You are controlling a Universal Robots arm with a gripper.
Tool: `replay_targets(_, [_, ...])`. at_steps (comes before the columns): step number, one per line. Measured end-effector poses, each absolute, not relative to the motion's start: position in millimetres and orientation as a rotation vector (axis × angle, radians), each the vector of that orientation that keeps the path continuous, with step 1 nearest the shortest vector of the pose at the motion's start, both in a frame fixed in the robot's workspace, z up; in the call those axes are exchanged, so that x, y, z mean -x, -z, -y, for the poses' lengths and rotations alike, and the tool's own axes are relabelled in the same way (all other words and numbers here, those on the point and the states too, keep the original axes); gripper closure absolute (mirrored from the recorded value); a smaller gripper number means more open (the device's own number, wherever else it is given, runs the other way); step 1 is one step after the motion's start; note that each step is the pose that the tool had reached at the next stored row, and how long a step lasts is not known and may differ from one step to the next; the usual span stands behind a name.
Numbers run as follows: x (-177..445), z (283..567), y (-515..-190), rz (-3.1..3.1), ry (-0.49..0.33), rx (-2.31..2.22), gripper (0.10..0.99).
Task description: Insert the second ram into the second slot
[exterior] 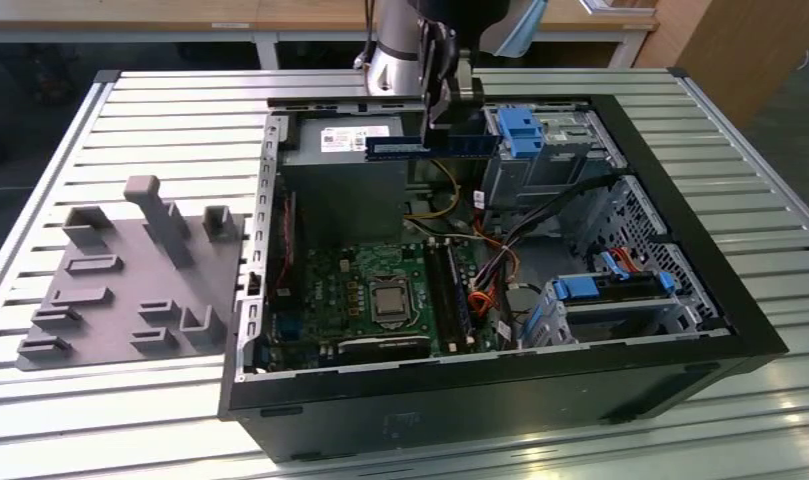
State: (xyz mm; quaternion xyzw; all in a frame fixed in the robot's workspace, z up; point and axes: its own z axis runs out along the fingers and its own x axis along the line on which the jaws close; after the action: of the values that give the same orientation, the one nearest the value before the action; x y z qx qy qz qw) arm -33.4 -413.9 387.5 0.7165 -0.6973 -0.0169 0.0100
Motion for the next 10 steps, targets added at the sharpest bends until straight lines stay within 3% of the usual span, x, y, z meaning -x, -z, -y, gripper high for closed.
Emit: replay_targets(10, [33.4,415.5,-387.4,2.177,0.053,-2.237,0.969])
